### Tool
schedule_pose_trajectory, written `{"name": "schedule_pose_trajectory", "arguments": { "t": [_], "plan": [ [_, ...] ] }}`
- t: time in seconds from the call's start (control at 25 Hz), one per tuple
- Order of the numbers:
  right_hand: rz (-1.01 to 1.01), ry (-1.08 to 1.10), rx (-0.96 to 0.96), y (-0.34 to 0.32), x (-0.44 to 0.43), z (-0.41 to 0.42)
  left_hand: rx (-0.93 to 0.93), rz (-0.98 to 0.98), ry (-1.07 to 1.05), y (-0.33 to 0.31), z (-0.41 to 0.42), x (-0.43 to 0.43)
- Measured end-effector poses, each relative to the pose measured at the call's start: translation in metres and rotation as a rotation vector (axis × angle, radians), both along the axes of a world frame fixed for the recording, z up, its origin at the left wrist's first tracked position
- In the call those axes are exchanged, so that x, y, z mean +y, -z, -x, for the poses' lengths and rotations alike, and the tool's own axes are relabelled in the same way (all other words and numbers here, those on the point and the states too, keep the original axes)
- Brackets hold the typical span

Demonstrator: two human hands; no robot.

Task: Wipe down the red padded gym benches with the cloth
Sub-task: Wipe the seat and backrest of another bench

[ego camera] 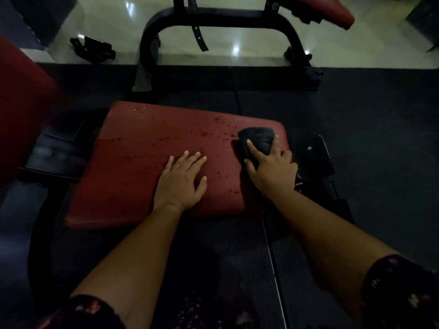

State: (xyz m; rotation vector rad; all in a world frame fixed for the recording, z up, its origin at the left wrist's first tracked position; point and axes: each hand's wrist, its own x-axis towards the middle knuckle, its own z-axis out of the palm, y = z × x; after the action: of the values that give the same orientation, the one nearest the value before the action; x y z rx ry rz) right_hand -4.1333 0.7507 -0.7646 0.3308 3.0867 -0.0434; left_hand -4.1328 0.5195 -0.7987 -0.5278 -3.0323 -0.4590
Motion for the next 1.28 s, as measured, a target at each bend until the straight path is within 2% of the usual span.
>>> {"name": "schedule_pose_trajectory", "arguments": {
  "t": [0.08, 0.16, 0.24, 0.28, 0.4, 0.52, 0.64, 0.8, 0.96, 1.04, 1.16, 1.28],
  "plan": [
    [0.023, -0.037, -0.041, -0.004, 0.008, 0.006, 0.017, -0.010, -0.006, 0.004, 0.000, 0.000],
    [0.006, -0.079, 0.027, -0.011, 0.025, 0.019, 0.044, -0.026, -0.013, 0.007, 0.002, 0.001],
    [0.012, -0.013, 0.128, -0.020, 0.045, 0.045, 0.066, -0.030, -0.010, 0.010, 0.003, 0.003],
    [0.060, 0.054, 0.118, -0.025, 0.051, 0.061, 0.075, -0.028, -0.012, 0.010, 0.003, 0.003],
    [0.105, 0.116, -0.185, -0.029, 0.055, 0.101, 0.095, -0.031, -0.011, 0.013, 0.003, 0.001],
    [0.107, 0.068, -0.214, -0.025, 0.056, 0.113, 0.090, -0.052, -0.004, 0.014, 0.004, 0.000],
    [0.139, 0.042, -0.168, -0.022, 0.057, 0.086, 0.082, -0.075, -0.001, 0.013, 0.003, -0.001],
    [0.134, -0.013, -0.035, -0.011, 0.063, 0.000, 0.078, -0.042, -0.019, 0.011, 0.000, -0.001],
    [0.115, 0.026, -0.056, -0.004, 0.059, -0.080, 0.074, -0.035, -0.015, 0.012, 0.000, -0.002],
    [0.106, 0.006, -0.007, -0.002, 0.044, -0.109, 0.082, -0.036, -0.014, 0.012, 0.001, -0.001],
    [0.028, -0.155, 0.037, -0.002, 0.028, -0.105, 0.091, -0.053, -0.013, 0.012, 0.001, -0.001],
    [0.030, -0.181, -0.020, -0.010, 0.031, -0.038, 0.106, -0.050, -0.007, 0.012, 0.001, -0.002]
  ]
}}
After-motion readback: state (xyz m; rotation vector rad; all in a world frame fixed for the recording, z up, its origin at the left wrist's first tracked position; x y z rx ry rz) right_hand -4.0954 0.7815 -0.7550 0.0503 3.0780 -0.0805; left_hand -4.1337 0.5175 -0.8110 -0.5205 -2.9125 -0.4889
